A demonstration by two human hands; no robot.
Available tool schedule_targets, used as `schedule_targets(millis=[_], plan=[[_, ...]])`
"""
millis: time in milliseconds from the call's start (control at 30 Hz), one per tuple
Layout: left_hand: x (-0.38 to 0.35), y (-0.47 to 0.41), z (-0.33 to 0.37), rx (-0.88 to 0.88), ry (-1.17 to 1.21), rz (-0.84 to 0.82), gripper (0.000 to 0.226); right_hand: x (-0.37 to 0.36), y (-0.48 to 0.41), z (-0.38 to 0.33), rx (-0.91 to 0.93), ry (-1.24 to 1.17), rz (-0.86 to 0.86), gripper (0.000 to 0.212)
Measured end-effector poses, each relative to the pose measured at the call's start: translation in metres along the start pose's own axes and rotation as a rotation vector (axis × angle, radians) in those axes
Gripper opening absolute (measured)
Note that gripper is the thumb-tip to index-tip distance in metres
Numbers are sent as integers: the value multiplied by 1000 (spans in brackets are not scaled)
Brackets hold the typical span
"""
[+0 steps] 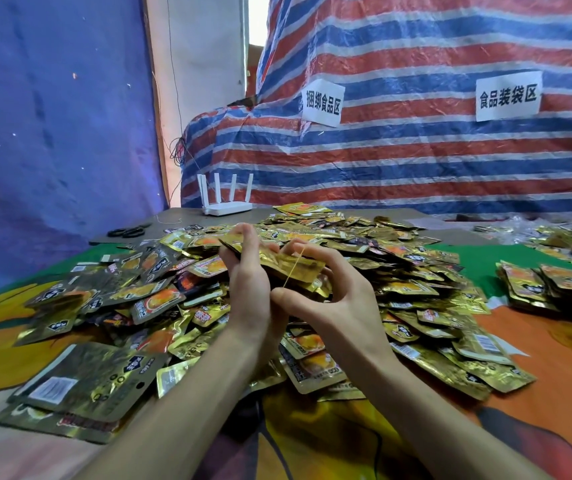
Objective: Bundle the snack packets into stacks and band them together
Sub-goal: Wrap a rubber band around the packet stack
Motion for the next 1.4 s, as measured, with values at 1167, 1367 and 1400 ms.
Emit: schedule_targets(millis=[1167, 1367, 1400], plan=[[-20, 3, -34, -135, -673, -122, 92, 71, -17, -1, -264, 416, -306, 78], [-75, 15, -33, -325, -1001, -243, 39, 176, -57, 5, -268, 1081, -136, 50], [-84, 17, -36, -334, -1019, -281, 30, 194, -61, 8, -287, 1201, -116, 47]])
Point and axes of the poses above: each hand's wrist, its own y-axis away from the middle knuckle, its own x-axis out of the back of the hand, z = x × y, the point moved 6 cm from there along -y, towards the middle knuckle, and after that the axes turned 13 degrees about x, right-handed, at the moved point
